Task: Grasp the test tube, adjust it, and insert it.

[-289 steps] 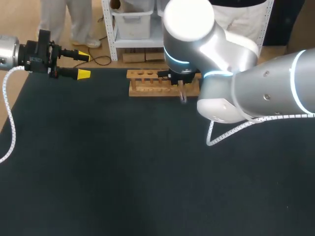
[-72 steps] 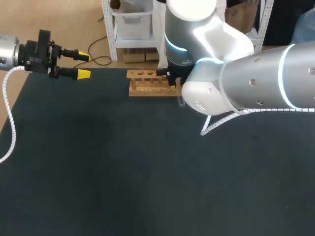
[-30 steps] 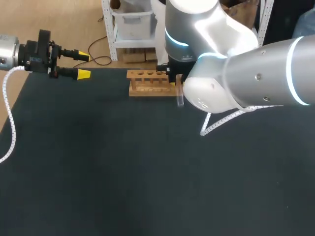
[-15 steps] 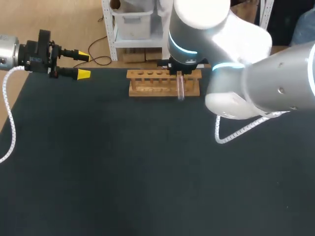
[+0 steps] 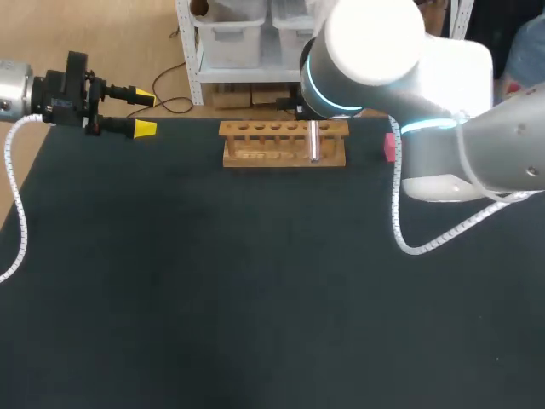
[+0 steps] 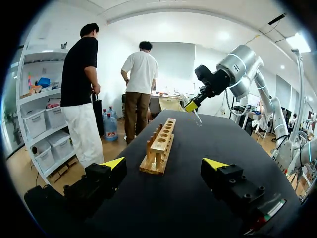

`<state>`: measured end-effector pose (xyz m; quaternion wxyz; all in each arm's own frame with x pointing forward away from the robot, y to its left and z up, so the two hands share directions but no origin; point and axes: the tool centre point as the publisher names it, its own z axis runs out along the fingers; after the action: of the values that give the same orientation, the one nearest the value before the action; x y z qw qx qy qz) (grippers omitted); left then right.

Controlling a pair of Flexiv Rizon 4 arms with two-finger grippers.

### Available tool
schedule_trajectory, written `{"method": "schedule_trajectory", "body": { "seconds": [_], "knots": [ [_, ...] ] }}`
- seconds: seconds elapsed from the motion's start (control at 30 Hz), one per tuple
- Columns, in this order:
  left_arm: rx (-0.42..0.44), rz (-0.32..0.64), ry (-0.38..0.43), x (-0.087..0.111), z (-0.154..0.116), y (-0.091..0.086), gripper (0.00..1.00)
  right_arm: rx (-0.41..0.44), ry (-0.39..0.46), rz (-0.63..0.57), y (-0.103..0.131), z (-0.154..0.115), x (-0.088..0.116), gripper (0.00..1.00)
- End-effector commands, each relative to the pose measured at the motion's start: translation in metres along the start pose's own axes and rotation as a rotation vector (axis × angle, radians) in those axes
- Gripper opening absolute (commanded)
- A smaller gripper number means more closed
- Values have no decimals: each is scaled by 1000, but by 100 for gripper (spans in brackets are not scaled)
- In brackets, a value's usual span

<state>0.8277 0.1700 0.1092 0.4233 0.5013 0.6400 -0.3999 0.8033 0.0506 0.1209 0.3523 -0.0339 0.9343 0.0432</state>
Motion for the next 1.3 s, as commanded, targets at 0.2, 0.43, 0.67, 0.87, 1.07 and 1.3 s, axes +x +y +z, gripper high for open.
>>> {"method": "schedule_trajectory", "body": {
  "seconds": [0.2,0.43,0.67,0.87,1.07,1.3],
  "knots": [
    [-3,2,-1,1,0,-1,100,-13,-202,-21,-2,-4,0,0],
    [-3,2,-1,1,0,-1,100,-27,-199,-31,-2,-5,-1,0],
    [-3,2,-1,1,0,-1,100,-27,-199,-31,-2,-5,-1,0],
    [-3,2,-1,1,0,-1,100,-27,-199,-31,-2,-5,-1,0],
    [-3,2,-1,1,0,-1,100,-27,-199,-31,-2,-5,-1,0],
    [-3,2,-1,1,0,-1,100,2,-283,-5,3,0,-8,0]
  ]
}}
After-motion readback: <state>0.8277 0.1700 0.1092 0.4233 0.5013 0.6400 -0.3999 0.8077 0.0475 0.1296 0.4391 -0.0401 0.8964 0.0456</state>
